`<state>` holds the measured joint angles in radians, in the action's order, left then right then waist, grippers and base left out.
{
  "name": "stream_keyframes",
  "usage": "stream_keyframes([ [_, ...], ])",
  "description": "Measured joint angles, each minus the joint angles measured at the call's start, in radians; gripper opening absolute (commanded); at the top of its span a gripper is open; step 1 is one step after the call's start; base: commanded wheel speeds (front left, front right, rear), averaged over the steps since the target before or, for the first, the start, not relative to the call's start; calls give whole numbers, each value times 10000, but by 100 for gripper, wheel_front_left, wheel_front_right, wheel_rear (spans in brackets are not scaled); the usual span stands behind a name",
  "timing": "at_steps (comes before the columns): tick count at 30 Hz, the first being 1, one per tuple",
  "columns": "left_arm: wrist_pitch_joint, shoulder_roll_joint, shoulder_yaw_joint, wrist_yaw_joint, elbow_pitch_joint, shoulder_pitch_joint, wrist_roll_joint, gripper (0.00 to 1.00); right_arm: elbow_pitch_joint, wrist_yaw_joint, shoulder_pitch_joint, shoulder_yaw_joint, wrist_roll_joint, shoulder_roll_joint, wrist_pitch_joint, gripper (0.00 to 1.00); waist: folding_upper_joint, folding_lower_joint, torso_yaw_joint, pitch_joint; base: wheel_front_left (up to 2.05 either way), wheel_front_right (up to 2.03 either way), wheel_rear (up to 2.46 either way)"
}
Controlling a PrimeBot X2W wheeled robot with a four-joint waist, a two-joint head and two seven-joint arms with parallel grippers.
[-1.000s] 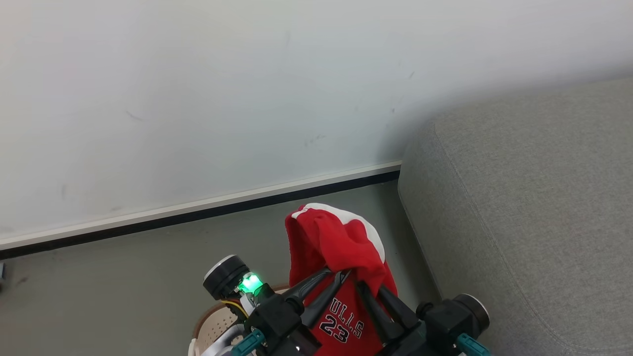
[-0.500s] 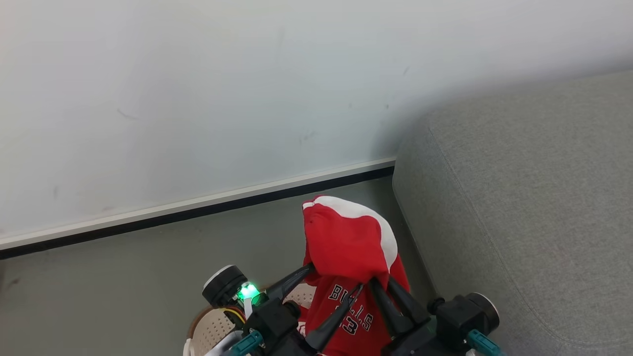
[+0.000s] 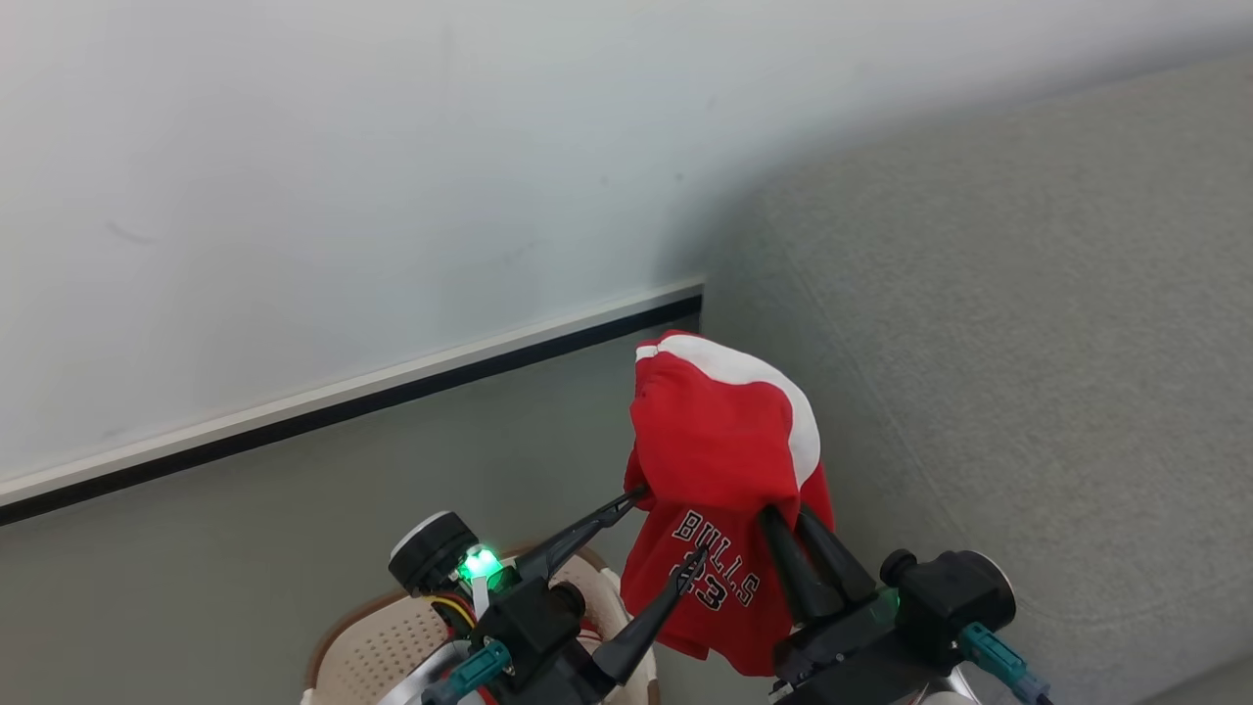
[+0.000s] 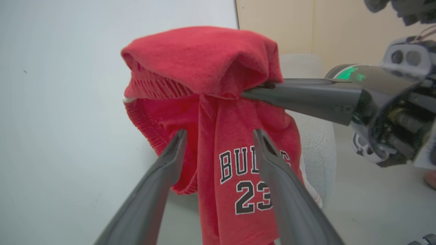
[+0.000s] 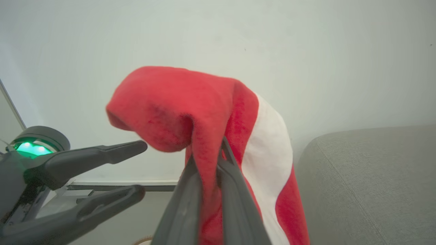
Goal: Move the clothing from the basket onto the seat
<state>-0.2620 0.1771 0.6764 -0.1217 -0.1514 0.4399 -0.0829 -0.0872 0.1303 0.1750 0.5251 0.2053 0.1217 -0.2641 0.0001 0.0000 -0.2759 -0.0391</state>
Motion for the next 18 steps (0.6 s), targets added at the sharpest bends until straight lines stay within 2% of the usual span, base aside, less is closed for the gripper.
stream_keyframes([
  [18,194,326,408,-15,-52,823,-33,100,401,0,198,-660,-146,-431,-2,0,0,0,-2125,-884,0,0,0],
])
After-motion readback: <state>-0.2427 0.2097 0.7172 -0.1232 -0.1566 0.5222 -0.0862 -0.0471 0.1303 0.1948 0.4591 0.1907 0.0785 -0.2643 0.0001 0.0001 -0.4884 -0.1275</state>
